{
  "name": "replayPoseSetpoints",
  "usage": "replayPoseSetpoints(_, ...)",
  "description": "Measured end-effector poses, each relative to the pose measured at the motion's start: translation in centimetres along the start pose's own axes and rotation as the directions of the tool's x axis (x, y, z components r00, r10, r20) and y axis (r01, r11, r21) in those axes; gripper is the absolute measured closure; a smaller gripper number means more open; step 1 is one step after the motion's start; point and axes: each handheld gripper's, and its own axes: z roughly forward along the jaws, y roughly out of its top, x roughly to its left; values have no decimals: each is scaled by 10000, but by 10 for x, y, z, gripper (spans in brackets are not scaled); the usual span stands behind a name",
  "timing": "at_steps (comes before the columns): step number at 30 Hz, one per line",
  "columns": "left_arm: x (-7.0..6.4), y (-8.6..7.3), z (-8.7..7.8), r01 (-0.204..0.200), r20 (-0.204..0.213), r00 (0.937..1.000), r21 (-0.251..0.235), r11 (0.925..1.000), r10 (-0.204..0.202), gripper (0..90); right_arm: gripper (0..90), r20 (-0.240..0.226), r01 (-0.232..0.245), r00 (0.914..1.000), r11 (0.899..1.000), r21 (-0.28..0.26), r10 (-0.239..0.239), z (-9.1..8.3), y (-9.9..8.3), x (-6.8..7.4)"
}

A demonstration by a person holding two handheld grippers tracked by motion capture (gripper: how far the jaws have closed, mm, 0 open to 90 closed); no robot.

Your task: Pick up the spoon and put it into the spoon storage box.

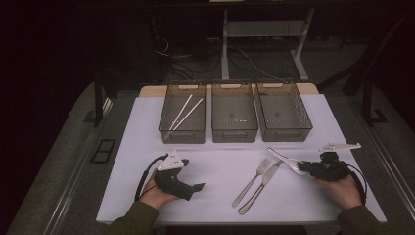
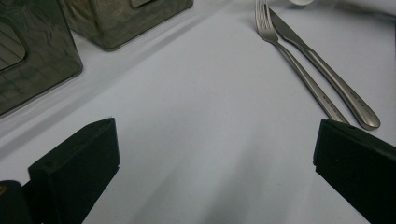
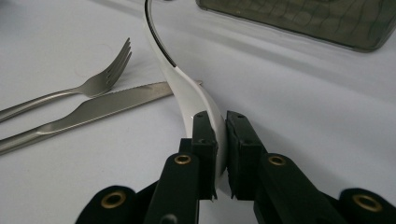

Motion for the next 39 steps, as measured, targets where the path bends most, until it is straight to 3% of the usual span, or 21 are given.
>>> replayPoseSetpoints(9, 1, 0, -1, -63, 76, 10000, -42, 10000, 63, 0, 825, -66, 282, 9996, 9993, -233, -284, -5, 4, 1)
replayPoseSetpoints(26, 0, 0, 0, -58, 112, 9999, -69, 10000, 59, 0, 825, -153, 313, 9994, 9967, -745, -325, -13, 11, 5)
replayPoseSetpoints(39, 0, 0, 1, -45, 133, 9999, 16, 10000, 45, 0, 826, -159, 284, 9994, 9924, -1193, -305, -14, 28, 10)
